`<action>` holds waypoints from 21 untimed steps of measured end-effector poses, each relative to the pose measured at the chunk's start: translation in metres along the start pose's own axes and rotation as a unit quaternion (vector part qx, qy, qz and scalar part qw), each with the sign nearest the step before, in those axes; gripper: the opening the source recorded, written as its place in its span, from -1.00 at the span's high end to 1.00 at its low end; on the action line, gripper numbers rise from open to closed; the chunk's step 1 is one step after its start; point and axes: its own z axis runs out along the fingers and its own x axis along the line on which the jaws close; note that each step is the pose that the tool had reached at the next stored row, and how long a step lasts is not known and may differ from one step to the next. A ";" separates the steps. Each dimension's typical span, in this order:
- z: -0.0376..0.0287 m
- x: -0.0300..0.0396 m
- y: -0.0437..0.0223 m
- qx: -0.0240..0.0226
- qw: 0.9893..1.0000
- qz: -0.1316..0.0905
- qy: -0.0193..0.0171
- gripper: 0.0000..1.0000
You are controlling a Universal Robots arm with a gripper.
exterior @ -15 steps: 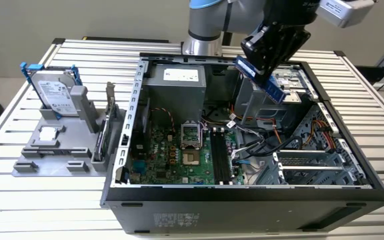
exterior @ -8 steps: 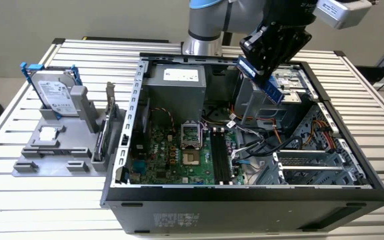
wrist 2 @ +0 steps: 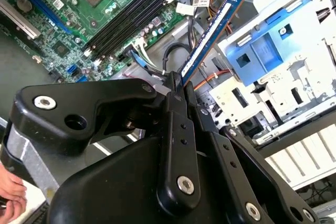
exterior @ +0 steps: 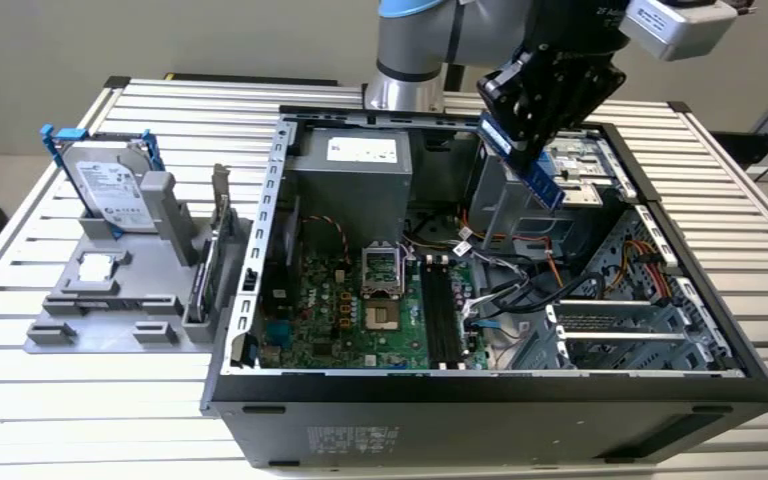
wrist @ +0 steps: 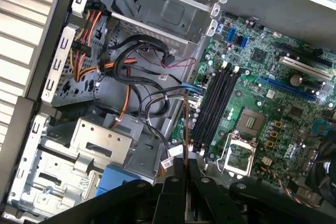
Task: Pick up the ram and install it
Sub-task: 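Insert the ram into the slot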
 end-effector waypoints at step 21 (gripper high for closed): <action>0.0001 0.0000 0.0000 -0.001 0.995 0.095 0.001 1.00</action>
